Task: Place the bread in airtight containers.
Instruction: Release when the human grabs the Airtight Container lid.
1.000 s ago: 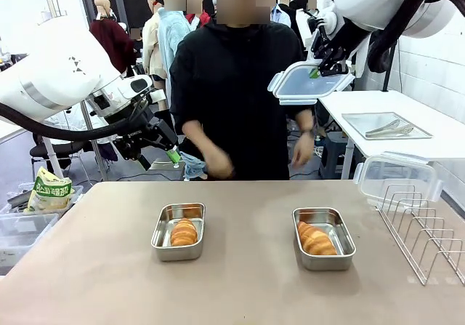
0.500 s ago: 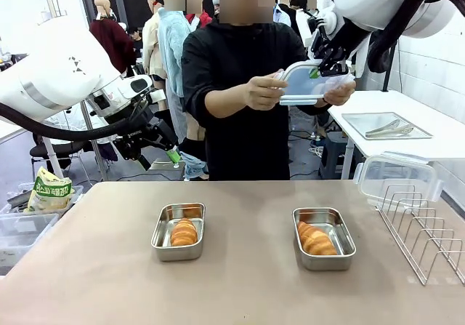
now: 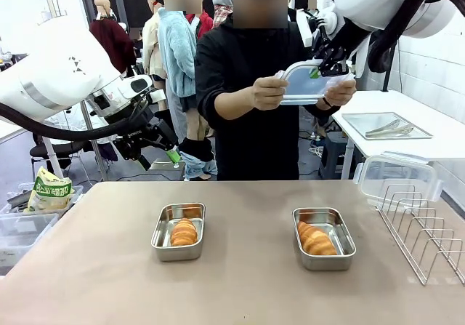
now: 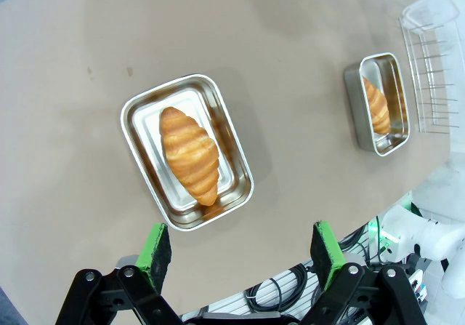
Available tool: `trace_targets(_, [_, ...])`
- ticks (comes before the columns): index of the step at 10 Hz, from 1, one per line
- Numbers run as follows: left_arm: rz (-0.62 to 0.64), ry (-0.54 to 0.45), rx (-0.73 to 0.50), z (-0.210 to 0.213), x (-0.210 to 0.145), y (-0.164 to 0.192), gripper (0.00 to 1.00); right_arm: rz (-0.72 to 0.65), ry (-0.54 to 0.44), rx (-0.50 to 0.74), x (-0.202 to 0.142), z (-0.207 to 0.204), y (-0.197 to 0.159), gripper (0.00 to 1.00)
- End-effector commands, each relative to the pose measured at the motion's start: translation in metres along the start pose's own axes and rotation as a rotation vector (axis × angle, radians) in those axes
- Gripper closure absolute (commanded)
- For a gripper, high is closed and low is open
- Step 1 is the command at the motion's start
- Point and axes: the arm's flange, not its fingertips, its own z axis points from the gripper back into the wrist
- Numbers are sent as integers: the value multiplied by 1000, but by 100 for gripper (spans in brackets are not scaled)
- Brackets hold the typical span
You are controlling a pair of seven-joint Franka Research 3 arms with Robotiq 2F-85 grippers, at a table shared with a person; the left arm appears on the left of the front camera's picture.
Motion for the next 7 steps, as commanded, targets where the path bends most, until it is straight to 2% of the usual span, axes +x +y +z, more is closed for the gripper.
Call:
trace_targets(1, [-1, 0, 20, 1, 1, 1, 0, -12, 8, 8, 3, 2, -2, 100])
trace_targets(7, [-1, 0, 20, 1, 1, 1, 0, -12, 8, 8, 3, 2, -2, 100])
